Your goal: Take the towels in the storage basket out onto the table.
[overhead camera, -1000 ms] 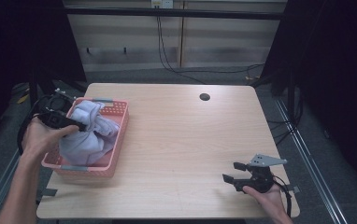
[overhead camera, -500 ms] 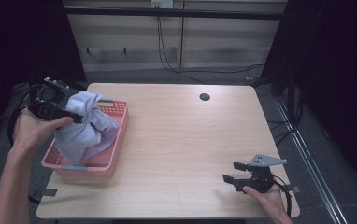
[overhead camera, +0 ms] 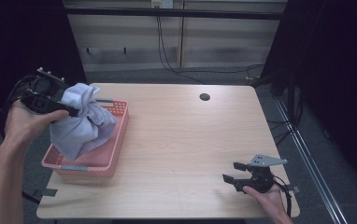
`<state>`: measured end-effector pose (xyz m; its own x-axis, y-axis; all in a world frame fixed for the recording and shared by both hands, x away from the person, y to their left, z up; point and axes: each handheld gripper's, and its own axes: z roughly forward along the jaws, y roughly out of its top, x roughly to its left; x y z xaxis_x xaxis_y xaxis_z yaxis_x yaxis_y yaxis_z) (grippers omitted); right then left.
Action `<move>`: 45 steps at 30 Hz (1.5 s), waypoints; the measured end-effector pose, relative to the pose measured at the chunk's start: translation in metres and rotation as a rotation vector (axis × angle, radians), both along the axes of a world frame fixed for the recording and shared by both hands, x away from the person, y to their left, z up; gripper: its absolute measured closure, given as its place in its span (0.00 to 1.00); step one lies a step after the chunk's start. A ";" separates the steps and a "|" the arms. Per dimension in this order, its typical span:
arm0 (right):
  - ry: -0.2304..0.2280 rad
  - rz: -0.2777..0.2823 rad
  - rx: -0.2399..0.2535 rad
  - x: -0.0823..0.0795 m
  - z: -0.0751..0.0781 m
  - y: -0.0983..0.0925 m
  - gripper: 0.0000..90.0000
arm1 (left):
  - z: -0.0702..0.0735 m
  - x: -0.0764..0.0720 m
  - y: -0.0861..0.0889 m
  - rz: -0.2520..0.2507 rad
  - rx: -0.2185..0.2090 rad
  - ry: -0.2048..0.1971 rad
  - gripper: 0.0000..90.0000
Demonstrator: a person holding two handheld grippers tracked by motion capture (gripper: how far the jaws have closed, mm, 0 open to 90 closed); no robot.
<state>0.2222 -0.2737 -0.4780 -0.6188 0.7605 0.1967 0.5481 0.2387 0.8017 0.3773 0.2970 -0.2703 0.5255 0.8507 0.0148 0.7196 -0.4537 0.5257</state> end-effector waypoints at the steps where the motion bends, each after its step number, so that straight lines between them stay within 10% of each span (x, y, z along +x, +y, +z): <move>1: 0.000 0.001 0.000 0.000 0.000 0.000 0.32 | 0.002 0.000 -0.001 0.000 -0.002 -0.002 0.74; 23: 0.002 0.002 0.002 0.000 0.000 0.000 0.32 | 0.044 -0.004 -0.005 -0.001 0.001 -0.054 0.74; 45: 0.002 0.005 0.002 0.000 0.000 0.000 0.32 | 0.068 -0.004 -0.053 -0.101 -0.019 -0.084 0.74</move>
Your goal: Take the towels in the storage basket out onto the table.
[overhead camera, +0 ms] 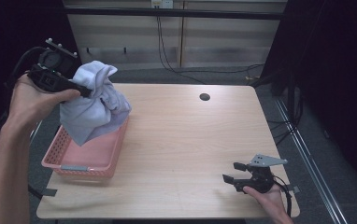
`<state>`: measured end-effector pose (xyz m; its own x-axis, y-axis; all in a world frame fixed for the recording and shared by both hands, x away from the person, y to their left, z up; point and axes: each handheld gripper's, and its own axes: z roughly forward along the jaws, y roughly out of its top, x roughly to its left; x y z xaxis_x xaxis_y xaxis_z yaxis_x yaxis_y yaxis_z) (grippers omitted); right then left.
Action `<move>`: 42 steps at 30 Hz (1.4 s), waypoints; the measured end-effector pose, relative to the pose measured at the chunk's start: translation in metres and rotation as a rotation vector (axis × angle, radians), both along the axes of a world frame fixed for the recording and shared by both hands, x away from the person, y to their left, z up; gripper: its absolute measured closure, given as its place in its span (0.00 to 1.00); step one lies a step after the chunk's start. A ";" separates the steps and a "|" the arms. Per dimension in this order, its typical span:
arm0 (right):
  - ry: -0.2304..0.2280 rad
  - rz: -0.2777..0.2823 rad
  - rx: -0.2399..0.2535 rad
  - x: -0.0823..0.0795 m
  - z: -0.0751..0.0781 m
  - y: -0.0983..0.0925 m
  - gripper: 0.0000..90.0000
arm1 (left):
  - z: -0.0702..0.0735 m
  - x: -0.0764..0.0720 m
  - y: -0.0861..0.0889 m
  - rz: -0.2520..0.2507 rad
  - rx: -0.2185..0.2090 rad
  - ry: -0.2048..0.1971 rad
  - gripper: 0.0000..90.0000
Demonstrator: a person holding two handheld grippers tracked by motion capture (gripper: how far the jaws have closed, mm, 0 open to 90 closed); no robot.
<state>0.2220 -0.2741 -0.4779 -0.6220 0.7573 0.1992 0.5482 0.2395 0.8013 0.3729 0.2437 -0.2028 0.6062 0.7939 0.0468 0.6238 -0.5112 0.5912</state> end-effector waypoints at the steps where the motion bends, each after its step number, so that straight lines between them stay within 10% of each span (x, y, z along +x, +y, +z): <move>1: 0.000 -0.002 0.001 0.000 0.000 0.000 0.32 | 0.001 0.000 -0.002 -0.003 -0.009 -0.003 0.74; 24: -0.003 0.002 -0.002 0.000 0.000 0.000 0.32 | 0.001 0.006 -0.065 -0.133 -0.062 -0.009 0.74; 42: -0.002 -0.001 -0.003 0.000 0.000 -0.001 0.32 | -0.024 0.010 -0.131 -0.273 -0.003 0.062 0.73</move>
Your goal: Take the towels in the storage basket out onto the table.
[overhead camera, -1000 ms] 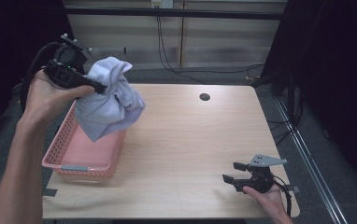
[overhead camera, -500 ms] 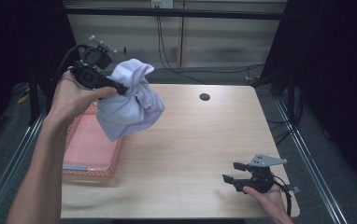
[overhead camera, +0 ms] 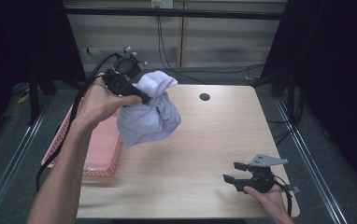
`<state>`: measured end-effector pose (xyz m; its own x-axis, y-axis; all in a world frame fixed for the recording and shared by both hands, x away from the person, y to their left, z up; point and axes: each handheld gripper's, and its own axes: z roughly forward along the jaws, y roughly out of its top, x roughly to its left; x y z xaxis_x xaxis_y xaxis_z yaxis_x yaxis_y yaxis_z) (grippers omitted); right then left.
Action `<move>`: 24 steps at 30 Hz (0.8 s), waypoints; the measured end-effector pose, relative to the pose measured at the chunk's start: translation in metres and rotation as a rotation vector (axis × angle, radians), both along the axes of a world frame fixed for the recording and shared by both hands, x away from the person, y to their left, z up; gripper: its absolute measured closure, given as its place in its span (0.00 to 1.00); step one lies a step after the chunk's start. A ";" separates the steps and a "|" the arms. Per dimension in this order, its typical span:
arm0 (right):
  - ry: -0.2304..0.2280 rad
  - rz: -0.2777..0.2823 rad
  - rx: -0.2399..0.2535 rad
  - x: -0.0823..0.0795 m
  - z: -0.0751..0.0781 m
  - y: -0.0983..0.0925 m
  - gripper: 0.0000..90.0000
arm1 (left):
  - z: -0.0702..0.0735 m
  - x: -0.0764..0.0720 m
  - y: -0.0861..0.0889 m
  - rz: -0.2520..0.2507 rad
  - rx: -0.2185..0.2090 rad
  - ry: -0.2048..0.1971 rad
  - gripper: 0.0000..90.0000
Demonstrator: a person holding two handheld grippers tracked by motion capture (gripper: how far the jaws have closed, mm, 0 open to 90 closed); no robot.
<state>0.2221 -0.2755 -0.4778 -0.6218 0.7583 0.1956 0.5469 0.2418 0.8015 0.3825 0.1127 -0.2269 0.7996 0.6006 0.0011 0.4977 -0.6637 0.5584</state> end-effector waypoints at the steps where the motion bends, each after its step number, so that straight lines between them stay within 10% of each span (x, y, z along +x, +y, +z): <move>1: -0.001 0.000 0.001 0.000 0.000 0.000 0.32 | -0.003 0.000 -0.002 -0.005 0.002 0.008 0.73; 15: -0.004 0.005 0.002 0.000 0.000 -0.001 0.32 | -0.051 -0.002 -0.042 -0.080 0.003 0.097 0.73; 24: 0.000 0.002 -0.003 0.001 0.000 -0.001 0.32 | -0.119 -0.005 -0.067 -0.117 0.022 0.183 0.71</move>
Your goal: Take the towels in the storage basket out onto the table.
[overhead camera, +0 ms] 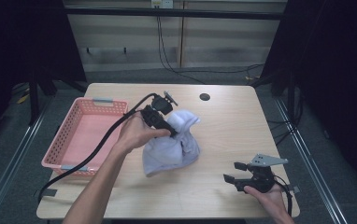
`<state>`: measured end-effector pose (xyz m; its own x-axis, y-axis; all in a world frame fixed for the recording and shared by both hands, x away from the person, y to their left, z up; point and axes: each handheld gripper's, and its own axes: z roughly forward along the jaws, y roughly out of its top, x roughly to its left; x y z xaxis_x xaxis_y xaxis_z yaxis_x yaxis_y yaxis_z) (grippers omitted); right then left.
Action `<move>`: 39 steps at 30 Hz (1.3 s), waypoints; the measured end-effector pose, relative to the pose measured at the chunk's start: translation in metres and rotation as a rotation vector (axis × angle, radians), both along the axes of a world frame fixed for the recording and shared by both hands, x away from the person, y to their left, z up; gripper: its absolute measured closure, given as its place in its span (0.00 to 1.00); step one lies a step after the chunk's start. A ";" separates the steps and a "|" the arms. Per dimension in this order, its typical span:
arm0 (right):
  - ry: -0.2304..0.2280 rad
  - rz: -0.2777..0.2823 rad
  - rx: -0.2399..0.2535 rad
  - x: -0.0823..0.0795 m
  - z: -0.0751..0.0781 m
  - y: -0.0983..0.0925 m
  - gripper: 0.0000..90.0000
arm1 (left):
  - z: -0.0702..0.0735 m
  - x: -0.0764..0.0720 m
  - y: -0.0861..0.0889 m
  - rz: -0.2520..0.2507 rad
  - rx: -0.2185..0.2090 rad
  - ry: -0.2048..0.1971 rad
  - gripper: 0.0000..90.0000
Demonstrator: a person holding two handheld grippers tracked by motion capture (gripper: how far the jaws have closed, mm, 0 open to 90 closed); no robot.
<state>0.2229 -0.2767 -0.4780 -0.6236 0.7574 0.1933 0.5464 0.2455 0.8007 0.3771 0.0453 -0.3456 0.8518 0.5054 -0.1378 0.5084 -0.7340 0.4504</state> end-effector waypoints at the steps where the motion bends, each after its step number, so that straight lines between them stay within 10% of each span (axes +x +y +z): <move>1: 0.001 0.001 0.000 0.000 0.000 0.000 0.32 | -0.008 0.000 -0.002 -0.008 0.003 0.015 0.71; 16: 0.000 0.008 -0.009 0.002 -0.001 0.005 0.32 | -0.068 -0.015 -0.008 -0.033 -0.057 0.051 0.58; 20: -0.005 0.018 -0.024 0.004 -0.002 0.010 0.32 | -0.079 -0.022 -0.003 -0.023 -0.081 0.008 0.46; 28: -0.014 0.050 -0.010 0.012 0.007 0.027 0.31 | -0.078 -0.033 0.013 -0.007 -0.137 -0.029 0.27; 39: -0.037 0.133 -0.022 0.054 0.015 0.076 0.38 | -0.069 -0.065 0.046 0.045 -0.210 -0.103 0.33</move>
